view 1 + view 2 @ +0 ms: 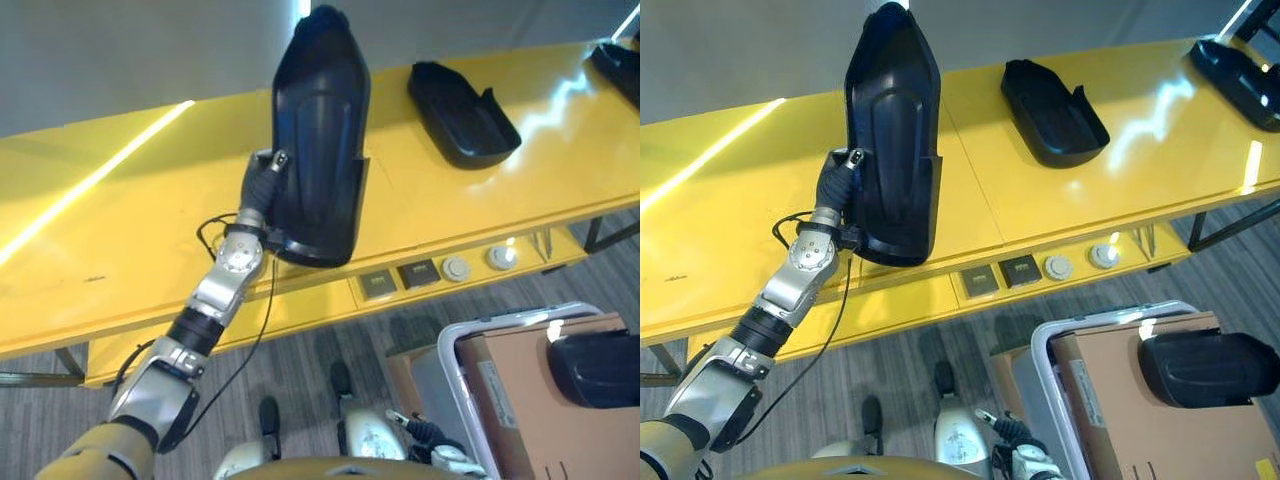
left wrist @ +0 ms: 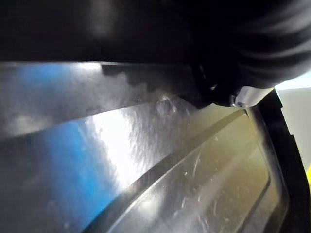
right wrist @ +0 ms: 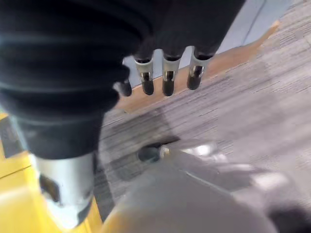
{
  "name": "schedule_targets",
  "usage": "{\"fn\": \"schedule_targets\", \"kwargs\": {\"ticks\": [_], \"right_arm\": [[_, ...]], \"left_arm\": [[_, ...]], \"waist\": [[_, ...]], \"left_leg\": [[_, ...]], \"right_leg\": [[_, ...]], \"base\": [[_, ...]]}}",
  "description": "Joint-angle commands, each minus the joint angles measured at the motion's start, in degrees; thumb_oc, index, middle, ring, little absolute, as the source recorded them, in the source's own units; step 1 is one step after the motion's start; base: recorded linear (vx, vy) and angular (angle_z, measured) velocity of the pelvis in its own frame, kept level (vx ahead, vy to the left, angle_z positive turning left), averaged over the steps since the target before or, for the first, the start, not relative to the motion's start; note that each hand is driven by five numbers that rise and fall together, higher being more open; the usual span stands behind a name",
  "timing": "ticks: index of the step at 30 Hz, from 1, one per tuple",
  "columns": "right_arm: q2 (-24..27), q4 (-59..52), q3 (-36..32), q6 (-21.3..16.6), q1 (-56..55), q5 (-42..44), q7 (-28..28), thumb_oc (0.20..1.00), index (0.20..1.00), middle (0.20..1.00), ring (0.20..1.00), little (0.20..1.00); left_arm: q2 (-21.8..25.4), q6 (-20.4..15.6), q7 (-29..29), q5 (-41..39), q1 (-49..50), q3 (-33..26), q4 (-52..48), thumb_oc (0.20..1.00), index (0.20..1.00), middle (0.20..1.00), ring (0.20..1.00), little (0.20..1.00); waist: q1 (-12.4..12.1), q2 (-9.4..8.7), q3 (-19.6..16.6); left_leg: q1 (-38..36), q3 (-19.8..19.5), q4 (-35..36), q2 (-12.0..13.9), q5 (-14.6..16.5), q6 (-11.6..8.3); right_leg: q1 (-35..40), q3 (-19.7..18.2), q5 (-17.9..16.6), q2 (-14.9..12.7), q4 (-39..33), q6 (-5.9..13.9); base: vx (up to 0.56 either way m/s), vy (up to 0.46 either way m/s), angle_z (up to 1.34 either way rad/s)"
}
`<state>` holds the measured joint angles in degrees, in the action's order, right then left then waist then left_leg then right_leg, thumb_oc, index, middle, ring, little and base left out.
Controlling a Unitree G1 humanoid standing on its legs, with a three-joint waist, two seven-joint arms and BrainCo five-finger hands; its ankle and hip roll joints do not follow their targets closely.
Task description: Move parts from the plastic box to the shelf.
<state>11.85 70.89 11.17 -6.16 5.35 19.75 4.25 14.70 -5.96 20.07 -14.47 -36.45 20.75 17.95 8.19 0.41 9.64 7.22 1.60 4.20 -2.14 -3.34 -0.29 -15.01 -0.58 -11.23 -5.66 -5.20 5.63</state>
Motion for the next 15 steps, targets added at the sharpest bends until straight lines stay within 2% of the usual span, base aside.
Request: {"fn": "schedule_targets", "kwargs": {"ticks": [1,5,10,11,12,14,15], "right_arm": [[-0.29,0.44,1.16,-0.69,1.52,-2.25,0.71,1.0,1.0,1.0,1.0,1.0],[-0.15,0.31,0.85,-1.16,1.72,-2.13,1.35,1.0,1.0,1.0,1.0,1.0],[0.01,0.05,-0.04,-1.68,2.18,-0.64,1.74,1.0,1.0,1.0,1.0,1.0],[-0.02,0.1,-0.03,-1.73,2.19,-0.57,1.76,1.0,1.0,1.0,1.0,1.0],[-0.03,0.16,0.0,-1.73,2.1,-0.62,1.7,1.0,1.0,1.0,1.0,1.0],[-0.01,0.27,0.05,-1.73,2.04,-0.73,1.63,1.0,1.0,1.0,1.0,1.0],[0.1,0.08,0.17,-1.77,2.2,-0.74,1.56,1.0,1.0,1.0,1.0,1.0]], "left_arm": [[1.5,-1.96,3.55,1.57,-9.63,-3.73,2.07,0.2,0.2,0.2,0.2,0.2],[2.97,-0.7,6.98,6.09,-10.22,-6.22,3.55,0.2,0.2,0.2,0.2,0.2],[4.26,-0.28,8.8,7.24,-9.7,-7.73,4.33,0.2,0.2,0.2,0.2,0.2],[4.5,0.04,8.79,7.28,-9.28,-7.9,4.35,0.244,0.244,0.244,0.244,0.244],[4.73,0.38,8.6,7.52,-9.08,-8.02,4.41,0.485,0.485,0.485,0.485,0.485],[4.92,0.6,8.54,7.85,-8.9,-8.1,4.4,0.63,0.63,0.63,0.63,0.63],[4.81,0.97,8.84,8.11,-8.9,-8.28,4.37,1.0,1.0,1.0,1.0,1.0]], "waist": [[-0.64,-0.33,2.15],[-0.99,-0.03,3.55],[-1.33,0.07,4.19],[-1.49,0.08,4.26],[-1.57,0.07,4.28],[-1.59,0.07,4.27],[-1.61,0.01,4.45]], "left_leg": [[3.2,-3.91,0.8,3.89,0.08,-2.97],[5.08,-3.75,0.8,3.89,-0.63,-3.25],[6.36,-3.47,0.8,3.99,-1.0,-3.32],[6.61,-3.38,0.8,4.09,-1.11,-3.38],[6.65,-3.37,0.8,4.11,-1.1,-3.43],[6.73,-3.37,0.8,4.17,-1.1,-3.48],[7.02,-3.4,0.8,4.3,-1.23,-3.6]], "right_leg": [[4.8,0.34,6.64,-2.68,0.2,3.4],[2.92,0.28,6.13,-2.78,0.2,3.35],[1.54,0.02,5.79,-2.77,0.2,3.42],[1.27,-0.04,5.79,-2.69,0.2,3.39],[1.19,0.03,5.85,-2.64,0.2,3.38],[1.09,0.04,5.89,-2.66,0.2,3.37],[0.8,0.11,5.86,-2.59,0.2,3.31]], "base": [[-0.04,-0.005,0.0],[-0.03,-0.011,0.01],[-0.01,-0.002,0.0],[0.0,0.0,0.0],[0.0,-0.017,-0.04],[0.0,0.0,0.0],[0.0,0.0,0.0]]}}
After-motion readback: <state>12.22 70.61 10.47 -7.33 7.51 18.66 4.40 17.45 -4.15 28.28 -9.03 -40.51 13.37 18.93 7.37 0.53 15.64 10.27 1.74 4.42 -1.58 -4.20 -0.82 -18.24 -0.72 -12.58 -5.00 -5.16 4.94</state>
